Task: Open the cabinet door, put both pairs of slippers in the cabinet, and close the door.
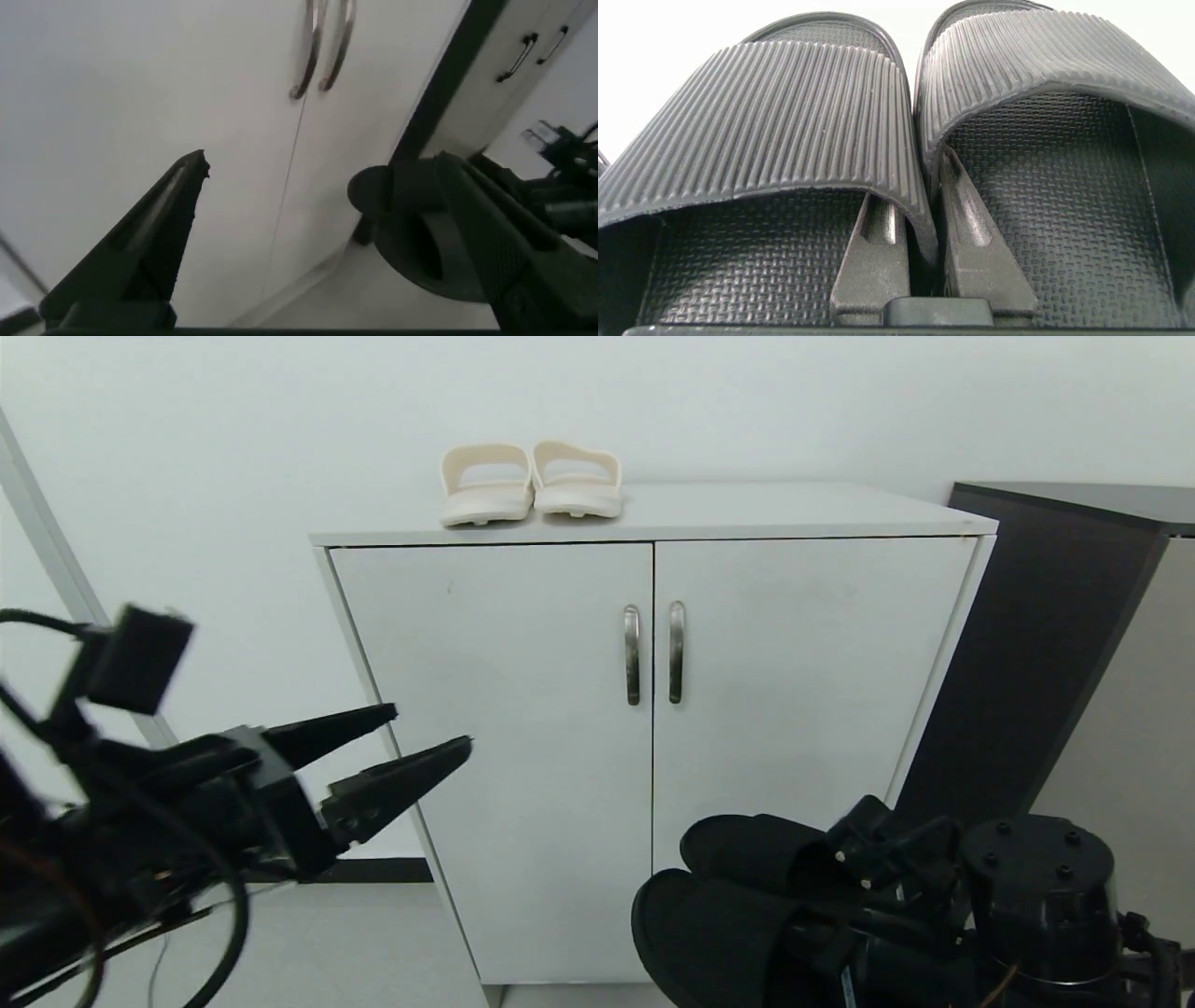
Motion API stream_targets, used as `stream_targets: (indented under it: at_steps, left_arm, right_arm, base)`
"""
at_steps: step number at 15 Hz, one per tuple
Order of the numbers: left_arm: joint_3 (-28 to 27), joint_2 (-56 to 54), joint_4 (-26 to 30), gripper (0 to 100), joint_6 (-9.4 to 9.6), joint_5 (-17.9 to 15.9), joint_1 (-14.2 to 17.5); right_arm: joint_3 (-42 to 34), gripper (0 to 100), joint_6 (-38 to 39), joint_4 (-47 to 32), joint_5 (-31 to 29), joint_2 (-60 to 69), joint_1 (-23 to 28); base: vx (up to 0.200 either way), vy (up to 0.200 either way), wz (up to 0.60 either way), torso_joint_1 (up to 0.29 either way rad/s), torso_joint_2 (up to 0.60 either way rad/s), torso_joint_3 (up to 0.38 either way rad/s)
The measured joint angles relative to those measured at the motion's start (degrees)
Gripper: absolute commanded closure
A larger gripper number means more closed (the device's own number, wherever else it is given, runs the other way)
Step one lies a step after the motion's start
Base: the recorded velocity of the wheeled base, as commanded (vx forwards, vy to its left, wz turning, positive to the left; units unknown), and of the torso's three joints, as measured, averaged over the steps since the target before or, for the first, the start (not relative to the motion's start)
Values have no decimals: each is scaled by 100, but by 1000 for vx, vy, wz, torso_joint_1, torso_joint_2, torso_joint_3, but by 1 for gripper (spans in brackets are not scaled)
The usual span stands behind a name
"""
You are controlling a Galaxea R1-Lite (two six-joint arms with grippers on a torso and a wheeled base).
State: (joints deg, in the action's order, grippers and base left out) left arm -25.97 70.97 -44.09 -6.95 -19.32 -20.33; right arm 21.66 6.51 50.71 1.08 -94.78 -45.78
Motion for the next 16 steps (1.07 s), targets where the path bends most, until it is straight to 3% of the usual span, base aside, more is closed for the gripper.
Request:
stream_targets:
  at_steps: [3,6,9,12,14,16]
  left_arm:
    - [-848,824,-73,0,-20,9,-775]
    - [-1609,1445,228,0,-30,80,-1309]
    - [-2511,1731,1309,0,-41,-68,-1521]
    - [-3272,1991,1833,0,-107,-703,-1596]
    - [-3580,2263,1837,0,-400,-1139,-1536]
    - [-3911,2528,1818,0,-963,-1414,-1502]
  right_arm:
    - [-20,100,0,2,11,-4,-6]
    - [-102,100,-16,13,13,-4,-30]
    - [-190,100,-250,55,0,-4,-127]
    - [-235,100,-250,61,6,-6,-172]
    - [-246,100,-255,61,9,-12,-183]
    - [-251,100,-249,61,9,-32,-183]
  base:
    - [0,0,0,0,0,0]
    - [0,0,0,0,0,0]
    - [0,0,0,0,0,0]
    - [0,0,0,0,0,0]
    - [0,0,0,0,0,0]
    - [0,0,0,0,0,0]
